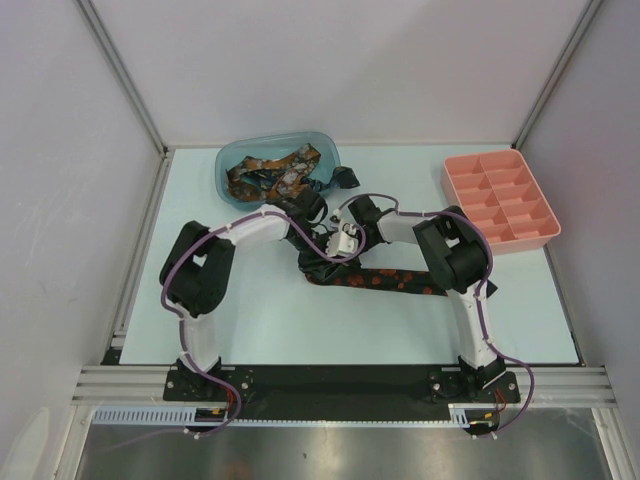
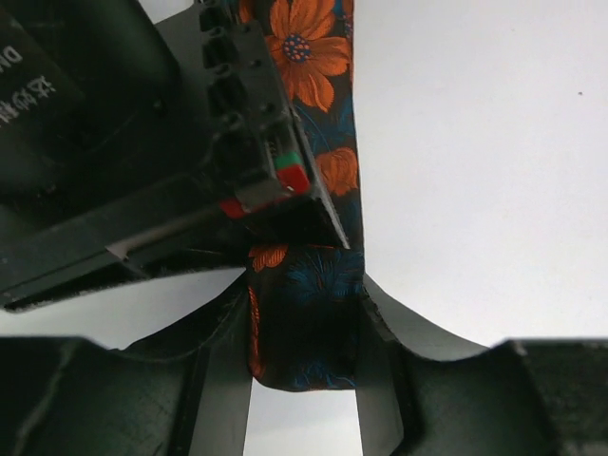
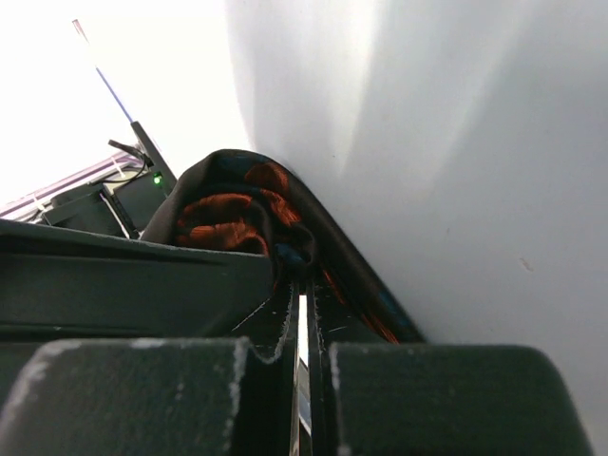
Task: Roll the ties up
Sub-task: Roll the tie at the center of the board.
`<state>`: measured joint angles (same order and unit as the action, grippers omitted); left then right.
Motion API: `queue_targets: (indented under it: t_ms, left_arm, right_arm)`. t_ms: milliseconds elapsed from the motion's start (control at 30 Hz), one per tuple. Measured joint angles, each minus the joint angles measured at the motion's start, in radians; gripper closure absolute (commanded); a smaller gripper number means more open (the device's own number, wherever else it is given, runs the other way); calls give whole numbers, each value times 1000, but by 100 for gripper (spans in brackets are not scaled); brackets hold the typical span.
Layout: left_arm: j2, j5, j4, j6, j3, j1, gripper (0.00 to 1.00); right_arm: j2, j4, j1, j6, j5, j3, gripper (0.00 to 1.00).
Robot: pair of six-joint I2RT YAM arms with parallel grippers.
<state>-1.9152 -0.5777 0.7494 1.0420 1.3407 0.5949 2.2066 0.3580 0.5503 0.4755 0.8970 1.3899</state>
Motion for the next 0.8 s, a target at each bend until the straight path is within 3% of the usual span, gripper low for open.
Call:
queue_targets:
  t_ms: [167,500,800]
  left_arm:
    - [-40,30,32,-13,45,10,64]
    - [-41,62,30,25,5,22,67]
    - [-42,69,20,22,2,28,62]
  right_arm:
    - [0,-5,-1,0,6,-2,100]
    - [-56,-51,-22,-19,21,-85,70]
    - [-151,-120,-77,65,69,-167,60]
